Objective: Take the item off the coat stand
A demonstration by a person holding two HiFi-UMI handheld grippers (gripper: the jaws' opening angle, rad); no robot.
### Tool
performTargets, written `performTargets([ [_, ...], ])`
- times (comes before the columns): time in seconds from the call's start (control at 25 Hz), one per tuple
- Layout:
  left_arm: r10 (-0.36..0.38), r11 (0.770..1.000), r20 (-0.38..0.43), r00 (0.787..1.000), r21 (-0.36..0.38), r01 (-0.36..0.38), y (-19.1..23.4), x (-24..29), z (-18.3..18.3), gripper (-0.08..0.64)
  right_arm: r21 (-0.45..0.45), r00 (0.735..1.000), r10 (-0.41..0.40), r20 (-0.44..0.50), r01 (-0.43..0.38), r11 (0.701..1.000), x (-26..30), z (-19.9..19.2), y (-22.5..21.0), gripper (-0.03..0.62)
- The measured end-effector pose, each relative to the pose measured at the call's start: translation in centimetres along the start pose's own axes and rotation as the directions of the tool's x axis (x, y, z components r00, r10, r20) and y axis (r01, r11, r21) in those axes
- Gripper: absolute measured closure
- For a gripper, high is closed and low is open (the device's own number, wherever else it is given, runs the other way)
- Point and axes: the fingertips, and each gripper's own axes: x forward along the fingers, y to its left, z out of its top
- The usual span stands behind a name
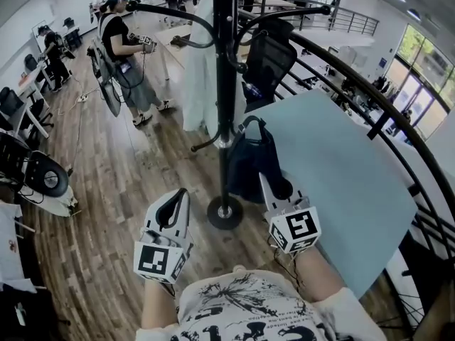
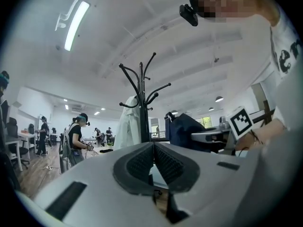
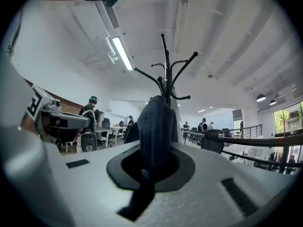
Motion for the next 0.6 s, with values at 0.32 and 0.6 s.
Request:
performTargets([
  [0.32, 0.040, 0.999, 0.002, 0.999, -0.008, -0.040, 0.5, -0.6, 0.4, 0.555, 0.038, 0.997, -0.025, -0.070, 0.027, 0.999, -2.1, -3.9, -0.3, 0.589],
  [0.6, 0.050, 0.999, -0.008, 0.999, -0.021, -0.050, 0.8, -0.4, 0.0, 0.555, 0.002, 0.999, -0.025, -0.045, 0.025, 1.000, -2.1, -2.9, 0.0, 0.589],
])
